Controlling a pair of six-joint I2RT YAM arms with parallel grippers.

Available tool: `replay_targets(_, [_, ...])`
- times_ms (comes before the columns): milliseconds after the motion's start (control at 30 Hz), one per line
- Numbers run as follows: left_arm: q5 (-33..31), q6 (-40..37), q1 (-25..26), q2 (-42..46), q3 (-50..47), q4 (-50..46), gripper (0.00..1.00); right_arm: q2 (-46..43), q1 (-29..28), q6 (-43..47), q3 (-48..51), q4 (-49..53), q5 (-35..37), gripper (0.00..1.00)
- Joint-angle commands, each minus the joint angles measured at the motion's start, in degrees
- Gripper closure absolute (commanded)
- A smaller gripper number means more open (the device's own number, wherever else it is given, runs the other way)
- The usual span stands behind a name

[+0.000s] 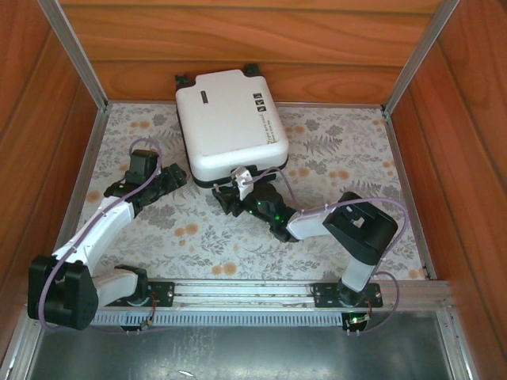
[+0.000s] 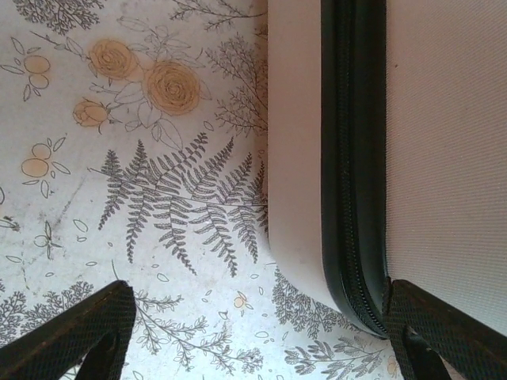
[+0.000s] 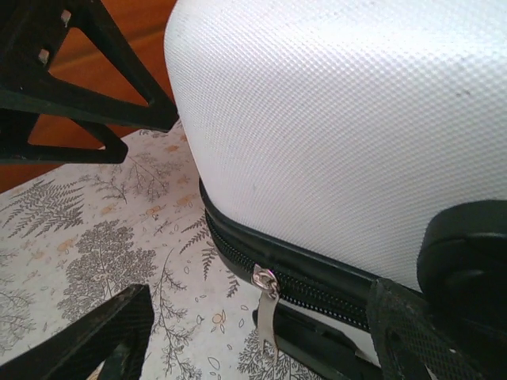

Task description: Pack the luggage

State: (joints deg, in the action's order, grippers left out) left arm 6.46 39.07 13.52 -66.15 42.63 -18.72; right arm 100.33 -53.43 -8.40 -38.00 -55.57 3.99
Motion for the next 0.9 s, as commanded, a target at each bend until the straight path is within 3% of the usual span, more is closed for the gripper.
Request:
replay_targets(0, [1.8,0.4,0.0,-0.8,-0.6,1.6,0.17,-1.1,2.2,-2.6,-0.3,3.4,-3.9,0.24])
replay_targets(333, [2.7,0.5,-0.1,-0.9,-2.3,3.7,0.2,0.0,4.5,-5.8,-2.4,6.0,-13.2,0.16])
replay_targets(867, [4.5,0.0,0.0,-5.1,-1.5,6.1,0.25,2.3,5.4,-5.9,-5.3,10.2,-17.3,0.22])
